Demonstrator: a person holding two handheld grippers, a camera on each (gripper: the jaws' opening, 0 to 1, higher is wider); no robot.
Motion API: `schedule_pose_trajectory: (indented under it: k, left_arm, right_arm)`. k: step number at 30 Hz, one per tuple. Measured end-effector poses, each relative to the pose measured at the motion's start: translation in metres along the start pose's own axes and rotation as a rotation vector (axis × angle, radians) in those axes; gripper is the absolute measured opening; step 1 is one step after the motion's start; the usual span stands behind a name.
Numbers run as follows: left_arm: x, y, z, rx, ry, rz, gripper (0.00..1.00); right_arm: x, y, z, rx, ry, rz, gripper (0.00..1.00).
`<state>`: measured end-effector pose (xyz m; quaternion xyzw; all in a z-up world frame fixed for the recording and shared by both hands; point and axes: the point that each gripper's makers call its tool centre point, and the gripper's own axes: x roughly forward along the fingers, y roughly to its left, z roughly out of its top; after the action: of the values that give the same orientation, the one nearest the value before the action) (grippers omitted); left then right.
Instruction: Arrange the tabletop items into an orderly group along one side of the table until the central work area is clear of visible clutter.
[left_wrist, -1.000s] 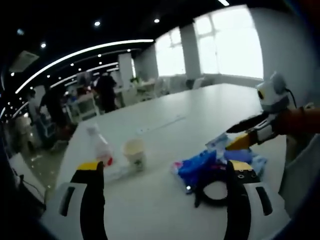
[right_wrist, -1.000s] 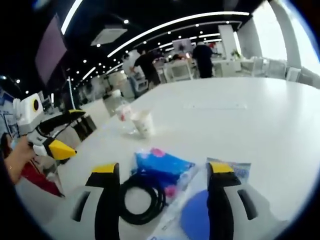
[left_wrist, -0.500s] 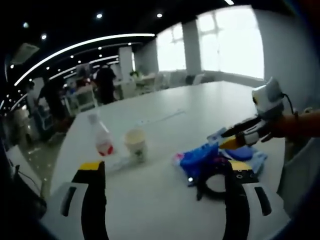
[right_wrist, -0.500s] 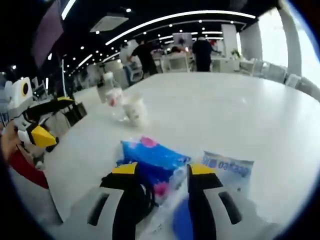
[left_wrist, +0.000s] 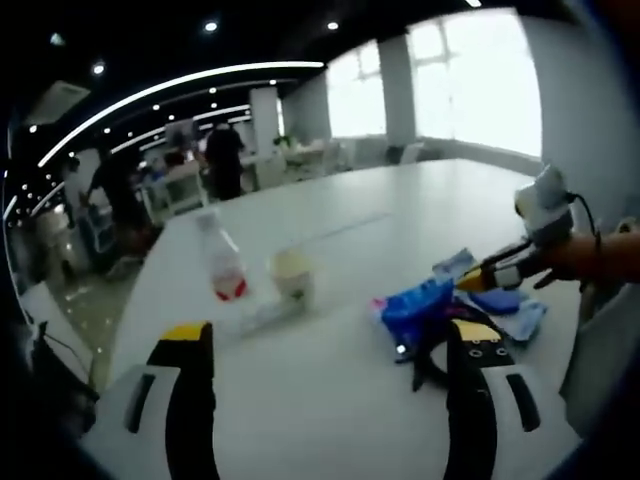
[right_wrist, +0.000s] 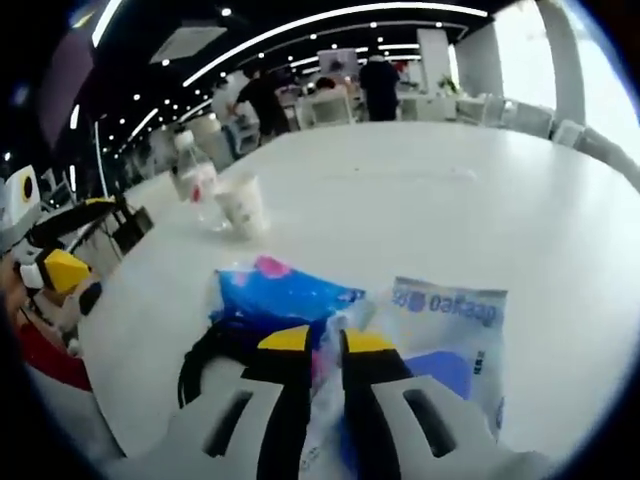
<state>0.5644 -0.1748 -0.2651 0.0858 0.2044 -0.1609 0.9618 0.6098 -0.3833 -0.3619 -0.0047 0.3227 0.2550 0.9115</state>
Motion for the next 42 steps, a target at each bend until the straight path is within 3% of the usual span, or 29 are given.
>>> schedule_pose_trajectory:
  k: [7,10,20,22,24,28,32,35,39,42]
  left_arm:
    - [0.001,-0.002,0.0,0.004,0.0,-0.007,0.91]
    - [0.003,-0.002,-0.006,-0.036,0.019,-0.017,0.89]
    - [0.004,-0.002,-0.008,-0.038,0.017,-0.01,0.85]
    - [0.004,0.001,-0.009,0.008,0.032,0.019,0.87]
    - [0.005,-0.001,-0.01,0.054,0.039,0.025,0.87]
    - [0.006,-0.005,-0.01,0.043,0.039,0.006,0.85]
    - [0.008,-0.009,-0.011,0.026,0.039,-0.009,0.84]
    - [0.009,-0.013,-0.013,-0.001,0.046,-0.026,0.8]
    - [0.009,-0.014,-0.014,0.018,0.054,-0.024,0.79]
    - [0.009,-0.015,-0.013,0.027,0.044,-0.026,0.79]
  right_arm:
    - [-0.001,0.0,0.002,0.042,-0.004,0.008,0.01]
    - [-0.004,0.006,0.011,0.126,-0.036,0.043,0.01]
    - [-0.013,0.013,0.032,0.164,-0.107,0.07,0.01]
    - [-0.016,0.012,0.039,0.192,-0.133,0.065,0.01]
    - [-0.019,0.008,0.047,0.184,-0.169,0.045,0.01]
    - [-0.029,0.009,0.065,0.21,-0.225,0.045,0.01]
    - [-0.034,0.012,0.074,0.183,-0.242,0.049,0.01]
    - [-0.04,0.012,0.08,0.211,-0.267,0.054,0.01]
    - [-0.051,0.01,0.095,0.205,-0.331,0.048,0.01]
    - [-0.057,0.009,0.1,0.202,-0.34,0.053,0.01]
